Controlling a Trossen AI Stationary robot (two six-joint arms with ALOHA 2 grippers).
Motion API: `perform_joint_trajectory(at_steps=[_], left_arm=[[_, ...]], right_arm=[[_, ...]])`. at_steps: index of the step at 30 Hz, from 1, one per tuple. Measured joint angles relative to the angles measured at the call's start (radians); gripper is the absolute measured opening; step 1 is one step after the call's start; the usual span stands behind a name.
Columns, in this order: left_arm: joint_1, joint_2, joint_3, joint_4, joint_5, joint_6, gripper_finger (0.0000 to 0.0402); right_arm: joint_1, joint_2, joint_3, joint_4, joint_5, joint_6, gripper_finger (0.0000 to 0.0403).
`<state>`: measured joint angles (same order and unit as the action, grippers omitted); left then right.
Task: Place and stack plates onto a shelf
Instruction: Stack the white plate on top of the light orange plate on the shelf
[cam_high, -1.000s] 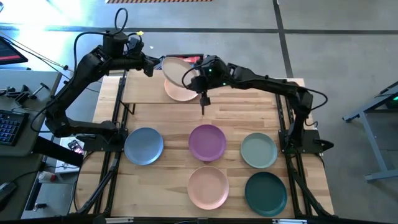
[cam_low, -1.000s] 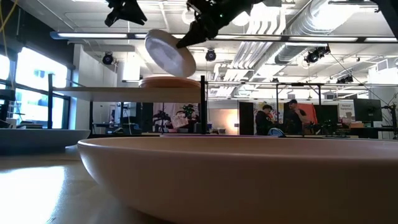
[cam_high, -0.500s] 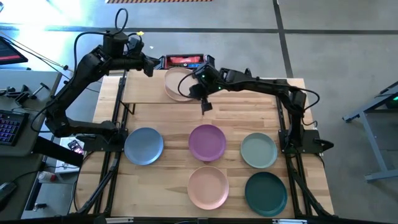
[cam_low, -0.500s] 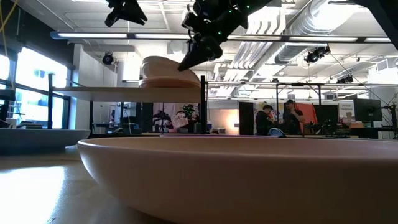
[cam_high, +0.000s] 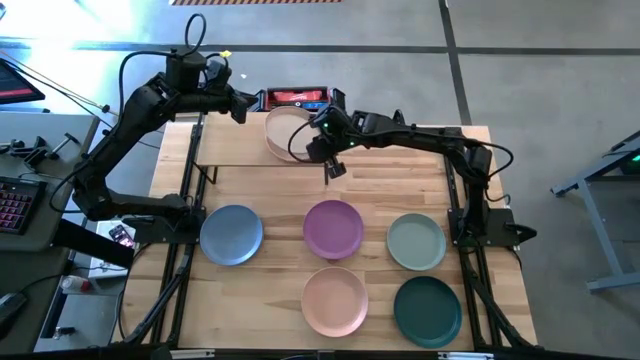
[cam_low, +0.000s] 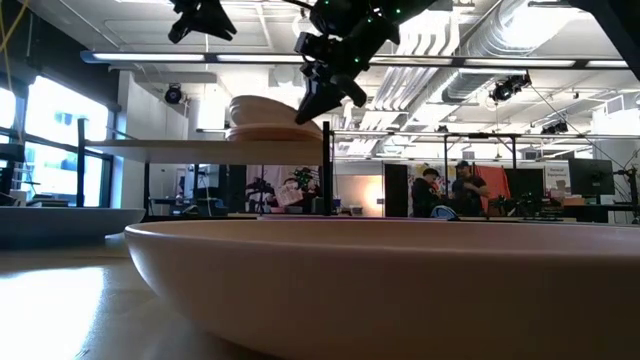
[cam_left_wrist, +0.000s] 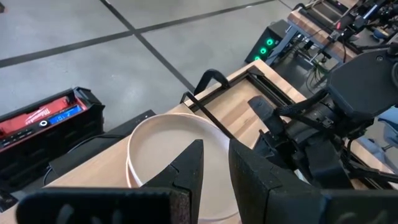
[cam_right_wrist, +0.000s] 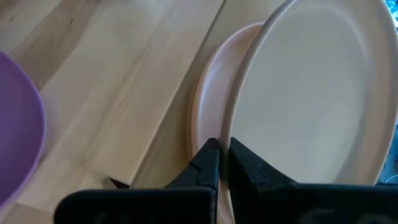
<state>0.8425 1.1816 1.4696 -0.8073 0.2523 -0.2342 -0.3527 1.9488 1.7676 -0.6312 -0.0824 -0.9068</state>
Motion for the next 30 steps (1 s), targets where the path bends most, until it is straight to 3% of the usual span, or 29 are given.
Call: perform_joint_trajectory(at_steps=[5, 13, 16, 30], left_arm=[[0.000, 0.000, 0.000, 0.000, 0.000, 0.000, 0.0065], [0.000, 0.000, 0.000, 0.000, 0.000, 0.001, 0.0065], [0.000, 0.000, 0.000, 0.000, 0.000, 0.001, 0.0065], [0.000, 0.000, 0.000, -0.003, -0.001, 0.001, 0.0065]], right_arm=[[0.000, 0.000, 0.000, 0.001, 0.001, 0.000, 0.0005], [0.000, 0.000, 0.000, 0.003, 0.005, 0.000, 0.0053], [0.000, 0.000, 0.000, 0.014, 0.052, -0.006, 0.0064], [0.000, -0.002, 0.055, -0.015, 0.048, 0.007, 0.0067]])
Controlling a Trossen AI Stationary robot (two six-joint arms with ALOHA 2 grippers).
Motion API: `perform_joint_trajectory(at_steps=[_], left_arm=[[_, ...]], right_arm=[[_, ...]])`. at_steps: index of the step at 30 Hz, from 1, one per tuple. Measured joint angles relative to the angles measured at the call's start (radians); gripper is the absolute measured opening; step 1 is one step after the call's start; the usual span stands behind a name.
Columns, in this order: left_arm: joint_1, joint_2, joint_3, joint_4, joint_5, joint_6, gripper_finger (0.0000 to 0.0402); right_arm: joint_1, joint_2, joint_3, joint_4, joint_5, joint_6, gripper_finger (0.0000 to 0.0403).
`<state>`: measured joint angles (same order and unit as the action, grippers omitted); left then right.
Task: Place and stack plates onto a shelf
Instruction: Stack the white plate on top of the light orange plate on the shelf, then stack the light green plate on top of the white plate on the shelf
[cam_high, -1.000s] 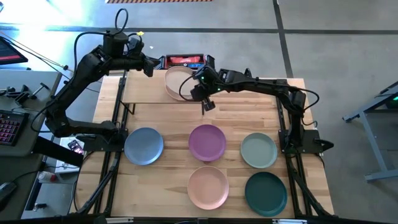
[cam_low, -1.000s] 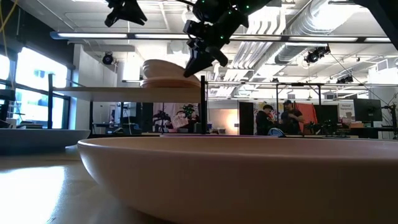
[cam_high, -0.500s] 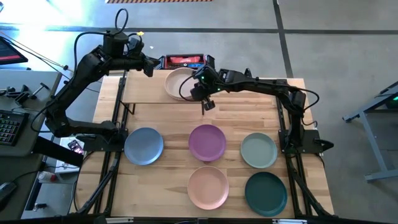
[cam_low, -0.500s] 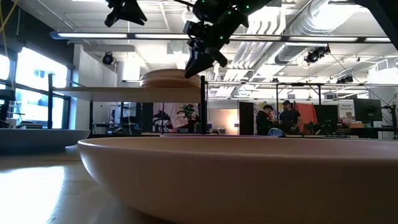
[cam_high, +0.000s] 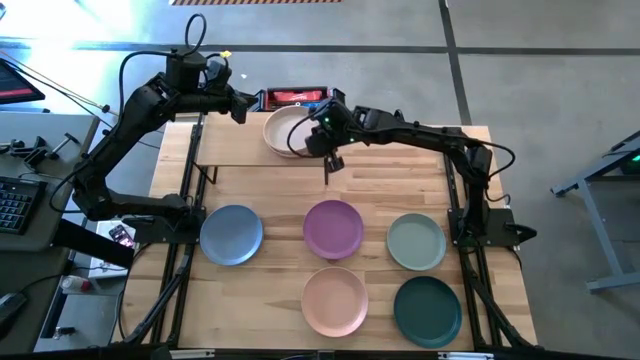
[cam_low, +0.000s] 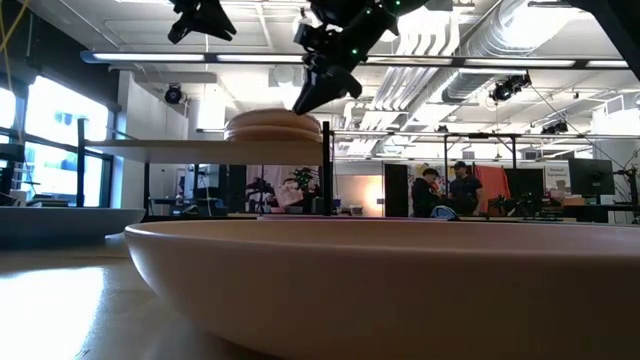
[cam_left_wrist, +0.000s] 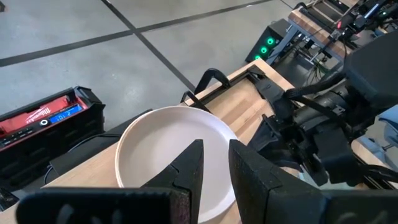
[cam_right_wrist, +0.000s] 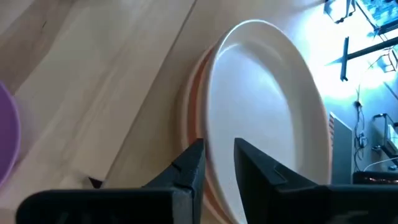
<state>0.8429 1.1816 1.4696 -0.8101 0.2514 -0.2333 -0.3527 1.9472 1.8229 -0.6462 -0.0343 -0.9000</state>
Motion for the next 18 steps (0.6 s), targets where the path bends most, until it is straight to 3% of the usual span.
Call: perform_joint_trajectory(at_steps=[7, 14, 18], left_arm=[[0.000, 0.000, 0.000, -0.001, 0.000, 0.000, 0.0065], [0.000, 0.000, 0.000, -0.029, 0.000, 0.000, 0.0065], [0.000, 0.000, -0.001, -0.081, 0.000, 0.014, 0.0065]], right_arm=[[0.000, 0.000, -0.010, -0.027, 0.000, 0.015, 0.0067], [0.000, 0.000, 0.071, -0.131, -0.003, 0.100, 0.0067], [-0.008, -0.001, 0.081, -0.122, -0.057, 0.136, 0.0067]])
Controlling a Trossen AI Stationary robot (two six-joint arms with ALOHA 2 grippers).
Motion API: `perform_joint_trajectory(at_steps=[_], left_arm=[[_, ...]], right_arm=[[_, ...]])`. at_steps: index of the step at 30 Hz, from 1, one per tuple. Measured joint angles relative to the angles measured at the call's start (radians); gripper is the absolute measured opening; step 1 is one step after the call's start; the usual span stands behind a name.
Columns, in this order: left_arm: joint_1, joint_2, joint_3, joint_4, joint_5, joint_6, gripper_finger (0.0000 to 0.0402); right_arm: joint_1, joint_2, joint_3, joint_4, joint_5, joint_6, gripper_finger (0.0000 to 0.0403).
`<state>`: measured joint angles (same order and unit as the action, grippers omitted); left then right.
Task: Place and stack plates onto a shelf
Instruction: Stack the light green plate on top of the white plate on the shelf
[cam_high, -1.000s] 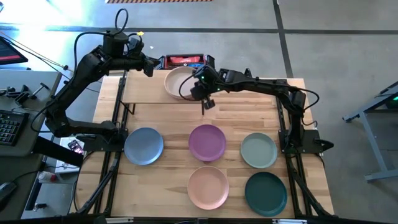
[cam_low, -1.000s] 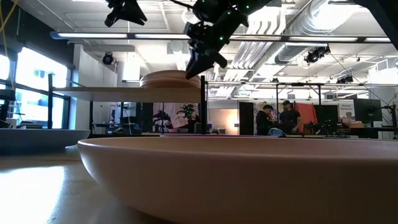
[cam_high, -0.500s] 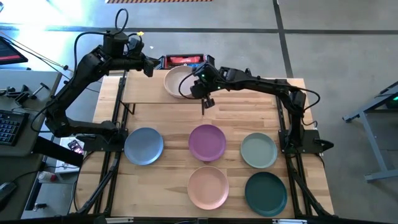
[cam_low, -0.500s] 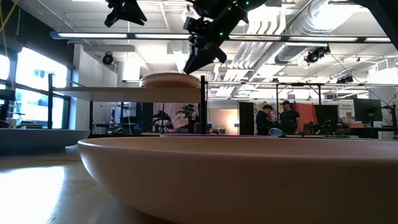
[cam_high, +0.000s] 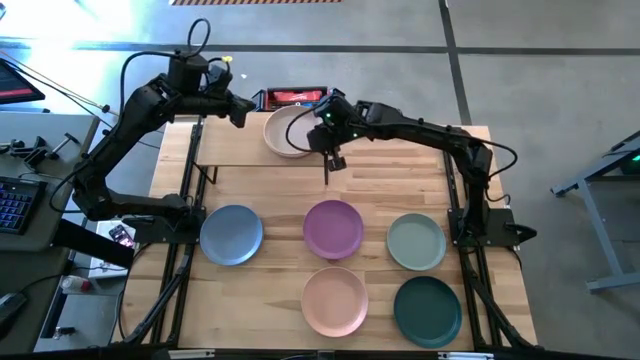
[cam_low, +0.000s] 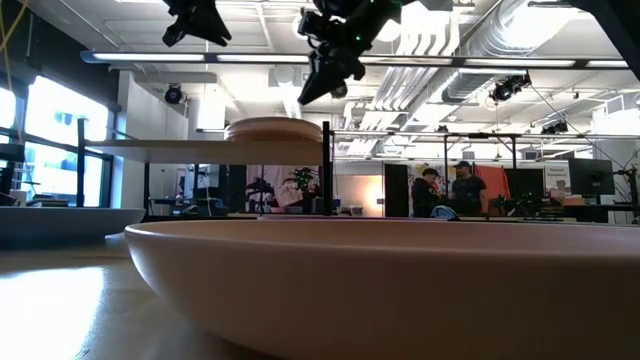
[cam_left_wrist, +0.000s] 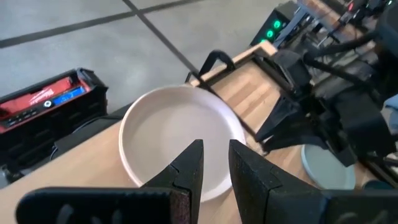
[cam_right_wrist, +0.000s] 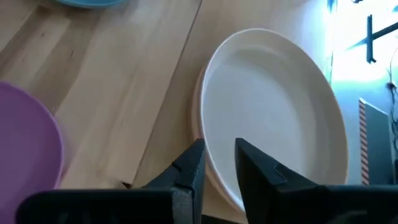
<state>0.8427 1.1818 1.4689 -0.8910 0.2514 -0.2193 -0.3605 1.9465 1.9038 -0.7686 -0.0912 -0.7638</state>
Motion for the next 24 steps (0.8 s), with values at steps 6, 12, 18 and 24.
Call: perform_joint_trajectory(at_steps=[6, 12, 18, 24], left_arm=[[0.000, 0.000, 0.000, -0.023, 0.000, 0.006, 0.0065], [0.000, 0.000, 0.000, -0.028, 0.000, 0.006, 0.0065], [0.000, 0.000, 0.000, -0.028, 0.000, 0.004, 0.0065], [0.000, 0.000, 0.000, -0.028, 0.000, 0.004, 0.0065]], right_arm=[[-0.006, 0.001, -0.055, 0.040, -0.007, 0.004, 0.0067], [-0.006, 0.010, -0.085, 0.068, -0.020, 0.005, 0.0067], [-0.006, 0.025, -0.087, 0.056, -0.022, 0.026, 0.0067], [-0.006, 0.024, -0.063, 0.061, -0.022, 0.025, 0.0067]])
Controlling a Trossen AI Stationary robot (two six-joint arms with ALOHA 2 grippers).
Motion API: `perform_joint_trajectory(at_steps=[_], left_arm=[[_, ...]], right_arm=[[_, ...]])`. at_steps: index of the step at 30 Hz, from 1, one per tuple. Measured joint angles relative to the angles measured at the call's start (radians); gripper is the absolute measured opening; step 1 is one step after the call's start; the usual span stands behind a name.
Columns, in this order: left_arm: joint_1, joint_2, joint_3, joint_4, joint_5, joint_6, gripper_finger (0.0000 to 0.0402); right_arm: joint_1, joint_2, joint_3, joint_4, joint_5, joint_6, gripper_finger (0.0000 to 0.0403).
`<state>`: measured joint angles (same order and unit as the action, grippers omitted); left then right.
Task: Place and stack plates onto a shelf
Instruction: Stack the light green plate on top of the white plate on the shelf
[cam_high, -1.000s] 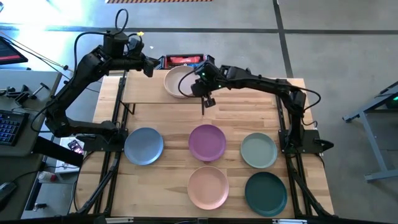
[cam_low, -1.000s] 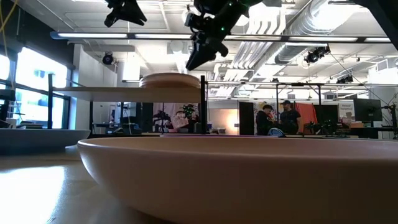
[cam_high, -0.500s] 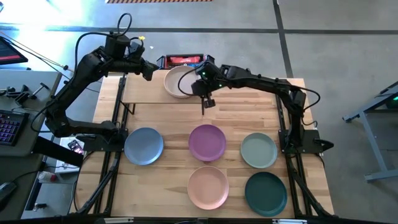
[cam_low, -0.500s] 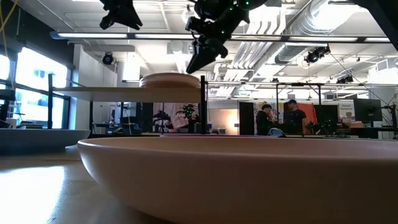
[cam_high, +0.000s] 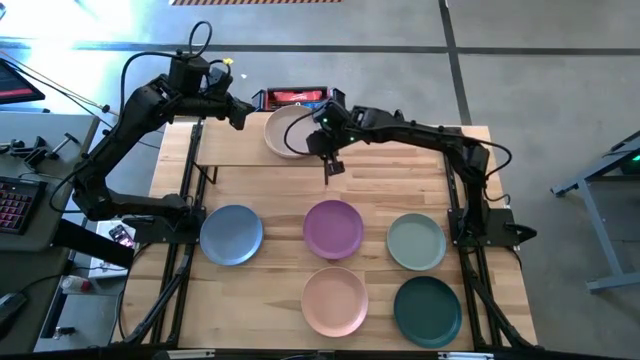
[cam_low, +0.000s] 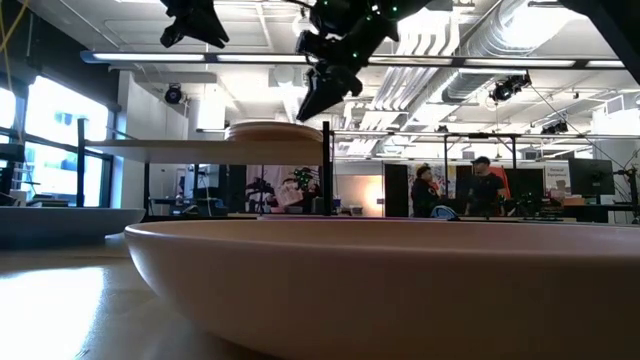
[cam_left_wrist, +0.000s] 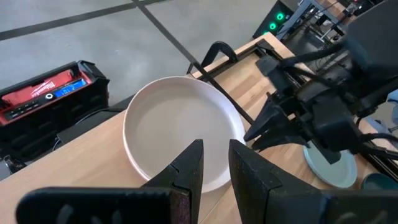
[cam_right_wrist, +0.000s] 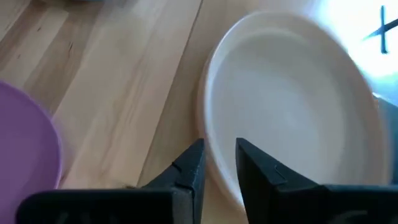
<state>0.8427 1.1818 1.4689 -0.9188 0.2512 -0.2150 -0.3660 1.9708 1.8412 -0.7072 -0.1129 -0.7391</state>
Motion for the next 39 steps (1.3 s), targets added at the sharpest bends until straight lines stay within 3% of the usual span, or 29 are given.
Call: perform_joint_trajectory(at_steps=[8, 16, 23, 28, 34, 39], left_arm=[[-0.004, 0.000, 0.000, -0.066, 0.000, 0.025, 0.0065], [-0.099, 0.000, 0.000, -0.138, -0.002, 0.070, 0.0065], [-0.220, 0.000, 0.000, -0.196, 0.000, 0.113, 0.0065], [-0.307, 0.000, 0.000, -0.308, -0.026, 0.114, 0.0065], [-0.427, -0.001, 0.000, -0.450, -0.184, 0.078, 0.0065], [-0.523, -0.008, 0.000, -0.497, -0.234, 0.039, 0.0065]], right_arm=[[0.001, -0.001, 0.118, -0.167, 0.042, 0.056, 0.0067], [0.014, -0.001, 0.252, -0.521, 0.037, 0.318, 0.0067], [0.094, -0.001, 0.272, -0.829, 0.034, 0.533, 0.0067], [0.193, -0.001, 0.271, -0.859, 0.034, 0.663, 0.0067], [0.325, -0.001, 0.271, -0.864, 0.108, 0.874, 0.0067], [0.449, -0.001, 0.271, -0.864, 0.149, 1.035, 0.0067]])
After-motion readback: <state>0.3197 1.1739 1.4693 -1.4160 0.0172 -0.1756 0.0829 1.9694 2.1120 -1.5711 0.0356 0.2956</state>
